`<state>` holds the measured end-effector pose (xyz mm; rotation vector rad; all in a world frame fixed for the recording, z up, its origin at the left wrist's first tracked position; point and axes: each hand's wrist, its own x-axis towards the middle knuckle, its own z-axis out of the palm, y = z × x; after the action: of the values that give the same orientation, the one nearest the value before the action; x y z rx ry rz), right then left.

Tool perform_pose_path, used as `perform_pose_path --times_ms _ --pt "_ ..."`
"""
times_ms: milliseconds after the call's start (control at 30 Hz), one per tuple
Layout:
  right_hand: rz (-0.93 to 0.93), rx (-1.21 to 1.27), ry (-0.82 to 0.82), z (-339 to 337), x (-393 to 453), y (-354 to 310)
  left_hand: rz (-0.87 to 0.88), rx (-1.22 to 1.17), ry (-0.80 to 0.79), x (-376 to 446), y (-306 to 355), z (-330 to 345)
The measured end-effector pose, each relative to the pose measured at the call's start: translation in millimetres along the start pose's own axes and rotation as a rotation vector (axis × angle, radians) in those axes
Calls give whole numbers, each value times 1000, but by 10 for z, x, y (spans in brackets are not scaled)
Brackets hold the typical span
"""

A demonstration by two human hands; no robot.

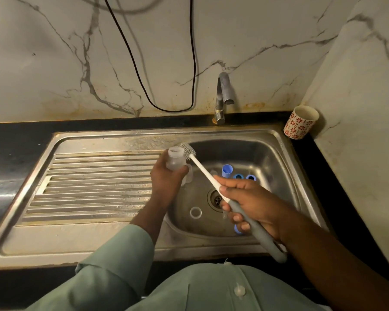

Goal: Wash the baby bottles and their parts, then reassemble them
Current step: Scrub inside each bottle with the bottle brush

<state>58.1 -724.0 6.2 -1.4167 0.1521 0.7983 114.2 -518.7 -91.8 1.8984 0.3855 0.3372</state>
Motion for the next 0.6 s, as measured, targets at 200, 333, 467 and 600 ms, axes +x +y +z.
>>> perform_pose_path --times_ms 200,333,467,600 --pt "10 48 -7 54 -3 -29 71 59 -20 21 67 16" --pt "-5 47 -76 38 -104 -13 33 -61 -14 98 86 -17" --pt "9 111 -10 33 -38 -74 -20 -50 -69 106 107 67" --pt "4 141 -40 -6 -113 -78 38 -27 3 77 95 141"
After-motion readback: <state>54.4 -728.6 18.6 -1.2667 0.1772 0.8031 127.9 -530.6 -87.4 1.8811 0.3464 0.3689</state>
